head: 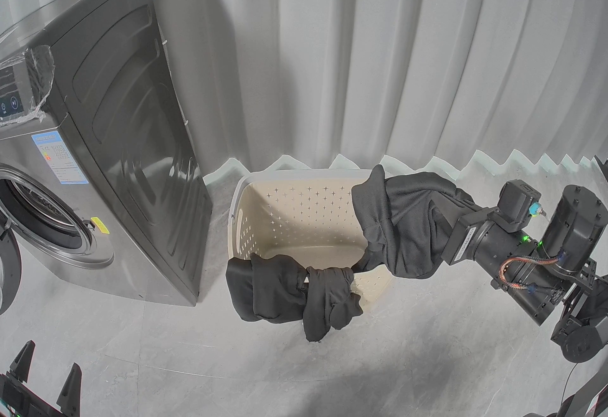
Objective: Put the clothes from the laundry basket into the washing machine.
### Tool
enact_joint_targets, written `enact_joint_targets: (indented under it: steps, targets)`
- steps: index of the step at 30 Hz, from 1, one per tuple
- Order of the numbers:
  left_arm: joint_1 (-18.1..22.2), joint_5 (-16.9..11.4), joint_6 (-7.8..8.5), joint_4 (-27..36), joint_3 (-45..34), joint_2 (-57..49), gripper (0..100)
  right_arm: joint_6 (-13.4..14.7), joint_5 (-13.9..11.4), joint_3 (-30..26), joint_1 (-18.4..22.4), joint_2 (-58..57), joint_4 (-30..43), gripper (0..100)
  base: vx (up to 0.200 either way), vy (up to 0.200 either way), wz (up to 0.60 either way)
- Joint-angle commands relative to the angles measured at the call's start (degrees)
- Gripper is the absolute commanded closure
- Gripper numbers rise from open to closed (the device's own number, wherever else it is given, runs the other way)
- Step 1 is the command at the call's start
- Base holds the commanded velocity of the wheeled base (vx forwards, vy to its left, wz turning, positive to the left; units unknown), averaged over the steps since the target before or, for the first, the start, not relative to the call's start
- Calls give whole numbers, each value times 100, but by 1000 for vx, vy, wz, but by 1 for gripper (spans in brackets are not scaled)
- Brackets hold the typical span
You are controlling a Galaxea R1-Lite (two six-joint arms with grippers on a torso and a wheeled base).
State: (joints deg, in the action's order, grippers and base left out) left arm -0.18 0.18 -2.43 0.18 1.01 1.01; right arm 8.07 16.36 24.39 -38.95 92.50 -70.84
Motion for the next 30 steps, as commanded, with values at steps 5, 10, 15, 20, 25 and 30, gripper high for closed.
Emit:
enact_joint_targets:
  steps: [5,10,15,20,25,30]
  targets:
    - [1,-1,-4,-1,-84,-101,0,10,-1,-75,-25,13,-35,100,0,120,0]
    - [1,8,-4,-1,-84,-101,0,28,-1,-75,-43,40,-35,100,0,200,0]
    - [1,-1,-4,-1,-84,-101,0,28,16,-75,-78,57,-44,100,0,200,0]
    - [1,-1,-12,-1,-84,-101,0,28,16,-75,-78,40,-35,100,0,200,0]
    - [1,-1,-12,-1,-84,-101,0,28,16,-75,-87,40,-44,100,0,200,0]
    - [1,-1,-12,-1,-84,-101,0,28,16,-75,-95,40,-44,100,0,200,0]
